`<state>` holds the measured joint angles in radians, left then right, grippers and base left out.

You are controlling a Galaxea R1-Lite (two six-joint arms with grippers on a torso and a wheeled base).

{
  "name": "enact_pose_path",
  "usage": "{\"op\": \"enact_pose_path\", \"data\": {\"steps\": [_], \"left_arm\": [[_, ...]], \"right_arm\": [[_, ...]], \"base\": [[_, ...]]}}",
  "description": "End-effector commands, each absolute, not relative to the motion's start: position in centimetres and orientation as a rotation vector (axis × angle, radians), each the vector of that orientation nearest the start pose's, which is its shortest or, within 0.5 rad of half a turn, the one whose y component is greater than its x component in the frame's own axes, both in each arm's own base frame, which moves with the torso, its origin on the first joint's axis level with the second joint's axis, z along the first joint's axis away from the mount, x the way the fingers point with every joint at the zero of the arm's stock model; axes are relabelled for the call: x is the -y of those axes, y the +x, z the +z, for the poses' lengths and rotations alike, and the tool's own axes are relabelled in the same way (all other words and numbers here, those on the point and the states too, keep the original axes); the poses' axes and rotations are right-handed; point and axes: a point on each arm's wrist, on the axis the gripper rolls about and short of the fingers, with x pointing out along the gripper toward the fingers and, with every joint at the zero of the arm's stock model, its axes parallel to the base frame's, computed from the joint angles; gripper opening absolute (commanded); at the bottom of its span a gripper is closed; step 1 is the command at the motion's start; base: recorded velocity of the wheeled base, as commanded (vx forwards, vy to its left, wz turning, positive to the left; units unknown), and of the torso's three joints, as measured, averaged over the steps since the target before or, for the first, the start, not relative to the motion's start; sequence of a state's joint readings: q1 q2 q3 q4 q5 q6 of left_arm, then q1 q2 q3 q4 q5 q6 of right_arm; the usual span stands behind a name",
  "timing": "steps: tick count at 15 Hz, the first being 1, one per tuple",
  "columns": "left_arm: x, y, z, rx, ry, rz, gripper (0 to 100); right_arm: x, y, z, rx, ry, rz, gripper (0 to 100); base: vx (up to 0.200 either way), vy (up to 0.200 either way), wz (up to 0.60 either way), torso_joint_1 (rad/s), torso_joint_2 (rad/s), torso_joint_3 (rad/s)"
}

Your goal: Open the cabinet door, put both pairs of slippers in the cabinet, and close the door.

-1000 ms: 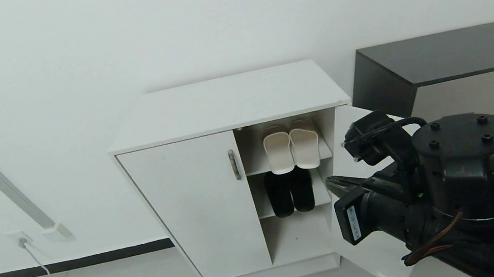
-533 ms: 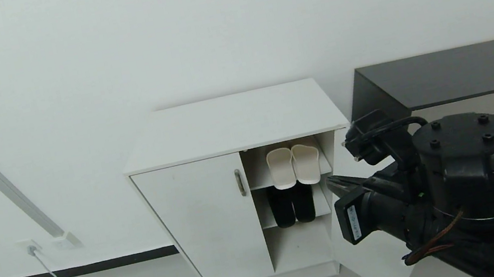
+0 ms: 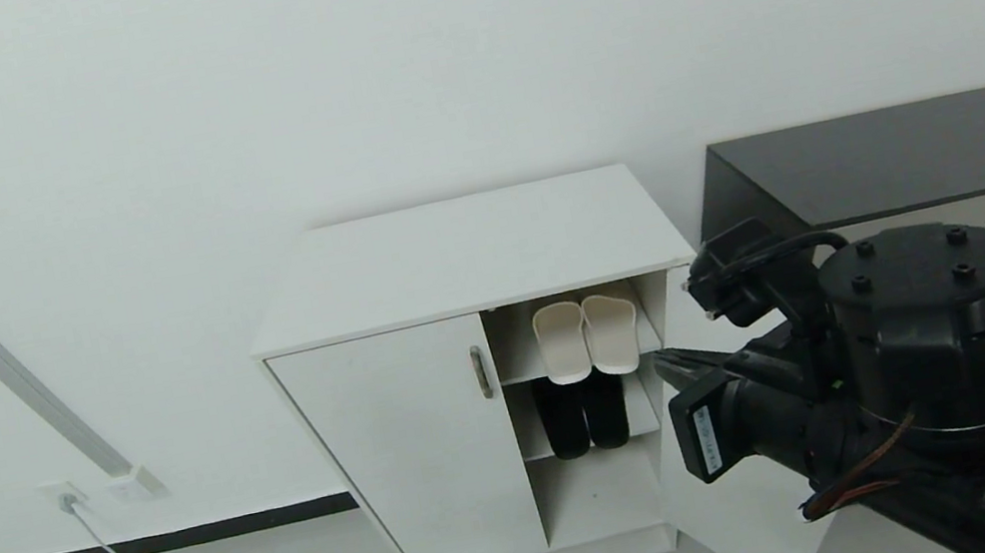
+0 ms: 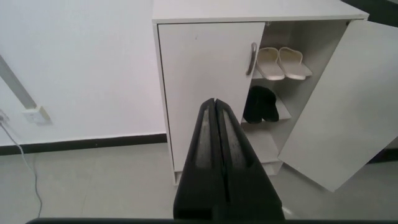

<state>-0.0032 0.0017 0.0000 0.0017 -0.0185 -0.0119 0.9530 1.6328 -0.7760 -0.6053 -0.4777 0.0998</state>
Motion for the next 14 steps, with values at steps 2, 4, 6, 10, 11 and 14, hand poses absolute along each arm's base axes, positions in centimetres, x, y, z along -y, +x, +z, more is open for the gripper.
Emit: {"op": "enact_pose_path", "data": {"steps": [2, 4, 6, 10, 11, 14], "left_arm": [[0.0, -2.3, 7.5, -0.003, -0.012, -0.021, 0], [0.0, -2.3, 7.5, -0.003, -0.012, -0.021, 0], [0.0, -2.3, 7.5, -0.003, -0.012, -0.021, 0], [0.0, -2.3, 7.5, -0.003, -0.014, -0.021, 0], [0.0, -2.3, 7.5, -0.003, -0.014, -0.021, 0], [0.0, -2.3, 7.5, -0.003, -0.012, -0.021, 0]], "right_arm": [[-22.7, 17.7, 19.1, -0.219, -0.071, 0.456, 0], [-22.5, 17.9, 19.1, -0.217, -0.068, 0.447, 0], [-22.2, 18.4, 19.2, -0.216, -0.065, 0.429, 0], [-21.6, 19.6, 18.8, -0.232, -0.067, 0.41, 0], [-21.7, 19.7, 18.6, -0.237, -0.07, 0.409, 0], [-21.5, 20.1, 18.6, -0.225, -0.059, 0.395, 0]], "base": [[0.0, 0.0, -0.6, 0.002, -0.01, 0.0], [0.0, 0.0, -0.6, 0.005, 0.0, 0.002], [0.0, 0.0, -0.6, 0.007, 0.01, -0.002], [0.0, 0.0, -0.15, -0.001, 0.0, 0.001], [0.0, 0.0, 0.0, 0.0, 0.0, 0.0], [0.0, 0.0, 0.0, 0.0, 0.0, 0.0]]}}
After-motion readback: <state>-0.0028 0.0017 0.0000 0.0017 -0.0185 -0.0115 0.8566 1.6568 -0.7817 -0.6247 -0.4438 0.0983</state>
